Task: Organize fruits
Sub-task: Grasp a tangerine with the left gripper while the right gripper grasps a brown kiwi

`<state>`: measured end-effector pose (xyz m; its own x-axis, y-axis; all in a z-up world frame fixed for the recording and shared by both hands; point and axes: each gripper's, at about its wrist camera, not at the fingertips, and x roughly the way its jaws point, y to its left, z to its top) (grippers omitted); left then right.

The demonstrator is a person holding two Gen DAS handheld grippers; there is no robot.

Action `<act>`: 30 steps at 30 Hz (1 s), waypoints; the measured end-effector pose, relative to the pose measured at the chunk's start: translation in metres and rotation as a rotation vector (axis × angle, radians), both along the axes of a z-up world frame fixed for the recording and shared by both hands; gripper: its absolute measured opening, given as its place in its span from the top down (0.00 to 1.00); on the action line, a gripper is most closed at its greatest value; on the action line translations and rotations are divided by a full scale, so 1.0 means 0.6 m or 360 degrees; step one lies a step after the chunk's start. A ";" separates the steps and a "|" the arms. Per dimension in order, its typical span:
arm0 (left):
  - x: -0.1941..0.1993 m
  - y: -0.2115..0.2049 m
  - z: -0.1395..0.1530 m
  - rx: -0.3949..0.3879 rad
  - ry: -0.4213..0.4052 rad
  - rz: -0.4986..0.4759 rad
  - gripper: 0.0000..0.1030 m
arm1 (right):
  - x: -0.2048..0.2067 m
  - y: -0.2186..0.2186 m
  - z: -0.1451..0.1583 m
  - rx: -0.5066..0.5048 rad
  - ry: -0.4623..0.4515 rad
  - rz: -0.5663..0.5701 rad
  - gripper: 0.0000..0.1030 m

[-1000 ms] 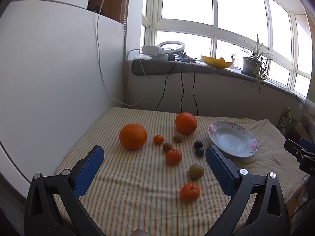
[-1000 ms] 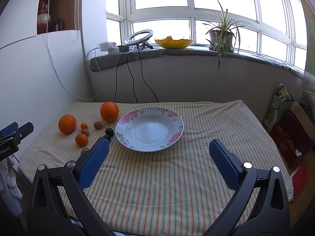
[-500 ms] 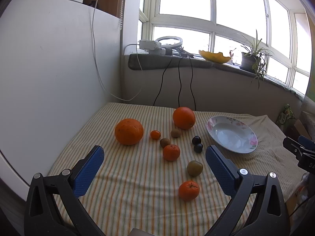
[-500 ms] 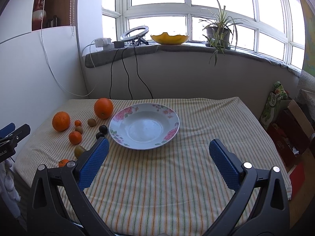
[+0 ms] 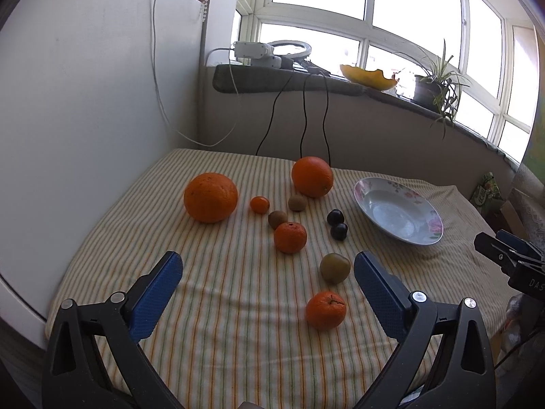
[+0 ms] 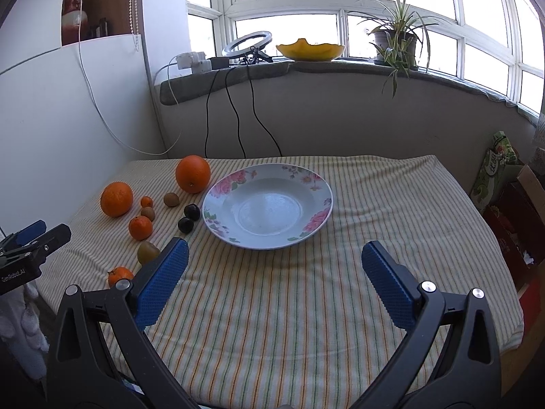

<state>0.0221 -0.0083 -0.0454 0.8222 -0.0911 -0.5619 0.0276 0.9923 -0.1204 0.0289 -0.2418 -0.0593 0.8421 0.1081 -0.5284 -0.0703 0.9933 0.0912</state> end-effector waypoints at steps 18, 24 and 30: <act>0.011 -0.013 -0.064 -0.0251 0.0256 -0.0291 0.34 | 0.101 0.103 -0.056 0.0079 0.0332 0.0557 0.21; 0.014 -0.021 -0.079 -0.0305 0.0320 -0.0364 0.45 | 0.134 0.149 -0.076 0.0099 0.0453 0.0745 0.37; 0.023 -0.027 -0.088 -0.0316 0.0357 -0.0403 0.53 | 0.155 0.180 -0.092 0.0128 0.0535 0.0860 0.43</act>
